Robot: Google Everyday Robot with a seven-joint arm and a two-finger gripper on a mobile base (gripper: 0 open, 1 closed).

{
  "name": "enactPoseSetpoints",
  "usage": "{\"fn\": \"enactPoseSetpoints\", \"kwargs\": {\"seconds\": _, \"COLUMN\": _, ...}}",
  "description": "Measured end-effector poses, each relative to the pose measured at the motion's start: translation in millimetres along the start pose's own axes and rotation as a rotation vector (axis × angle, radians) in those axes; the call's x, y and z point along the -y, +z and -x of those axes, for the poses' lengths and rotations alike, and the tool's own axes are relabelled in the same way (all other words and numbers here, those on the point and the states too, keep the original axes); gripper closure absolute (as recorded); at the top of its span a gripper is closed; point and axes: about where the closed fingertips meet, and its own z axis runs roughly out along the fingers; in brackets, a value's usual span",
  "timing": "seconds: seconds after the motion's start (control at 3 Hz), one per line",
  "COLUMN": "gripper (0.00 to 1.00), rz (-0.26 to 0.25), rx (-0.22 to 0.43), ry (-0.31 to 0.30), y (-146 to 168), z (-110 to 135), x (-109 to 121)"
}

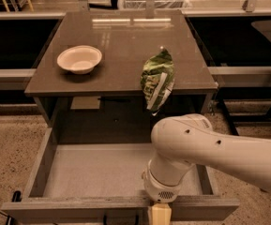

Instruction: Close top drawer

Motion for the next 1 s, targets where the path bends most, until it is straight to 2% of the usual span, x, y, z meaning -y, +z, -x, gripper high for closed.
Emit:
{"fn": "enactPoseSetpoints", "kwargs": {"seconds": 0.33, "gripper": 0.00, "rz": 0.000, "rx": 0.000, "ry": -0.001, "y": 0, "z": 0, "x": 0}}
{"fn": "enactPoseSetpoints", "kwargs": {"seconds": 0.67, "gripper": 0.00, "rz": -0.049, "rx": -0.029, "ry": -0.095, "y": -11, "z": 0, "x": 2}}
{"fn": "enactPoseSetpoints", "kwargs": {"seconds": 1.0, "gripper": 0.18, "rz": -0.102, "rx": -0.078, "ry": -0.222, "y": -14, "z": -1, "x": 13}}
